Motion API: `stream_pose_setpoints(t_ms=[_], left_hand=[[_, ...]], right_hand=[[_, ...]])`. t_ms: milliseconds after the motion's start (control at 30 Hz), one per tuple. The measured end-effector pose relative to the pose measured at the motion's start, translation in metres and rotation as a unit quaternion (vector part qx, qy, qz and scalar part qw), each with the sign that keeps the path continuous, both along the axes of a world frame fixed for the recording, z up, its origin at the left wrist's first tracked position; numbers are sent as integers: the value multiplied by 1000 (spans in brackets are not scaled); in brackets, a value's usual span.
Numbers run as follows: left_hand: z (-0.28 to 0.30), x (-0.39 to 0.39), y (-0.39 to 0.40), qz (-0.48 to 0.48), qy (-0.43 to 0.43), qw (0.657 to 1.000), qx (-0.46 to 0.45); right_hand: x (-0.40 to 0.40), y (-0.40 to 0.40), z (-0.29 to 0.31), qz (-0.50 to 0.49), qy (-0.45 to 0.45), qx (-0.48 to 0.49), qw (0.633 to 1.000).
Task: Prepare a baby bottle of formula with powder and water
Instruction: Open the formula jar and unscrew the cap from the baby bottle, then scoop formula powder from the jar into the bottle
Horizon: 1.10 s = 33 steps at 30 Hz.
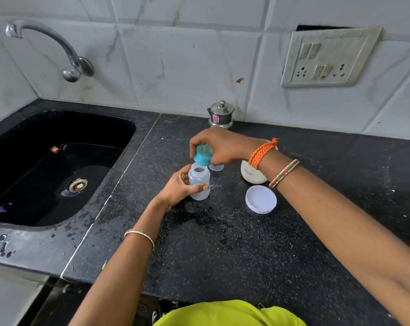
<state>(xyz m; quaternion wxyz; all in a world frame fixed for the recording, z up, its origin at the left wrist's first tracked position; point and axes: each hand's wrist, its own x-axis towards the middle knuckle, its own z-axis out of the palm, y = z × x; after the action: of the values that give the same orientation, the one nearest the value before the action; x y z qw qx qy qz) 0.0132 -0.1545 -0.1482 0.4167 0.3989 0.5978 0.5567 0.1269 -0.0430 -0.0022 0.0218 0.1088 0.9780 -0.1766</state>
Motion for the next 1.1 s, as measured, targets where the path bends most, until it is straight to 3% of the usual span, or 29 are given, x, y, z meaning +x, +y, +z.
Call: stream_pose_setpoints(t_ms=[200,367,533,600,667,733,800,833,967,1100], left_hand=[[-4,6,-2,14,-8,1000,15],[1,5,0,7,0,1000,20],[-2,4,-4,-7,21,999,24],[-2,5,-4,-8,27,999,26],[-3,5,-3,-7,25,999,26],[-5,6,-1,-5,20,999,25],[-6,6,1,-5,15,1000,25],[-5,6,2,-6,13,1000,25],[0,8,11,-6,9,1000,25],[0,16,19,4,-4,999,32]], right_hand=[[17,17,-35,-128,-129,97,978],[20,-3,-92,-120,-172,80,975],[25,-2,-92,-108,-169,100,975],[30,4,-74,-132,-117,96,980],[37,12,-52,-177,-8,68,982],[49,22,-35,-251,123,66,958],[64,37,-26,-333,189,104,918],[72,45,-24,-368,173,110,907],[81,67,-26,-448,-33,57,891],[68,75,-36,-461,-132,62,876]])
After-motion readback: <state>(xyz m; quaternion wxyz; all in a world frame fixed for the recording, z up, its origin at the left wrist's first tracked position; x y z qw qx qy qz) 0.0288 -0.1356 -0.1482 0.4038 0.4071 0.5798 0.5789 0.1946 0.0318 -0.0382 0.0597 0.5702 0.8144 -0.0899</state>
